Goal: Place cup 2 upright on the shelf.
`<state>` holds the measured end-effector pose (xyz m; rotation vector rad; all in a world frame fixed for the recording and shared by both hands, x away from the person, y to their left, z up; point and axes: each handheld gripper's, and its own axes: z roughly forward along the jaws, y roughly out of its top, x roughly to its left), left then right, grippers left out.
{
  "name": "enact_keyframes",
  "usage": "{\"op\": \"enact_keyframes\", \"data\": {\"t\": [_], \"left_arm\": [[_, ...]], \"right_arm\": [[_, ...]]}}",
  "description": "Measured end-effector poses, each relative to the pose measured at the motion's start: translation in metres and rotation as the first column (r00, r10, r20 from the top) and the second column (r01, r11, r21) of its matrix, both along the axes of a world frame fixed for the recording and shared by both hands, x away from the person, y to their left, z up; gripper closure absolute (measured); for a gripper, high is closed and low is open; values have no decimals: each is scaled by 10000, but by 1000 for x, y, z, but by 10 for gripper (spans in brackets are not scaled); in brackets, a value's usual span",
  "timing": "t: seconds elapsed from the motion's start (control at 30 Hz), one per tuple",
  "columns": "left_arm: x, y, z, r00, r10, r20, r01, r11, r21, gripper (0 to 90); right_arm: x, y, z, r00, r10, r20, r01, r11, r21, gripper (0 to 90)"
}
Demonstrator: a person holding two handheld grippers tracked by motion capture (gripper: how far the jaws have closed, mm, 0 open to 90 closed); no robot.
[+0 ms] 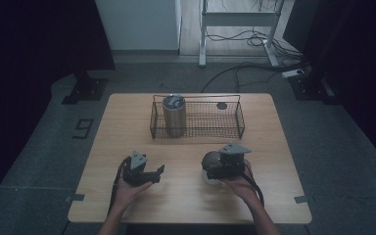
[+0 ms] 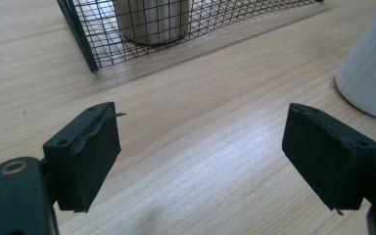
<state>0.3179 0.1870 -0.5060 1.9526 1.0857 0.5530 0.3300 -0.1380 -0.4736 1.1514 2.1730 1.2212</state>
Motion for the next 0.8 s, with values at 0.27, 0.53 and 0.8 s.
{"op": "enact_keyframes", "data": {"t": [0.27,0.53,0.8], "left_arm": [[0,0,-1,10000,-16,-24,16,10000,2,143],[0,1,0,10000,-4,-33,4,10000,-18,143],[0,3,0,10000,15,-36,-15,10000,-32,144]], "right_arm": [[0,1,-2,9996,207,-170,-212,9993,-297,0],[0,0,-7,9979,474,-434,-494,9978,-451,48],[0,-2,-8,9974,620,-357,-633,9972,-385,55]]}}
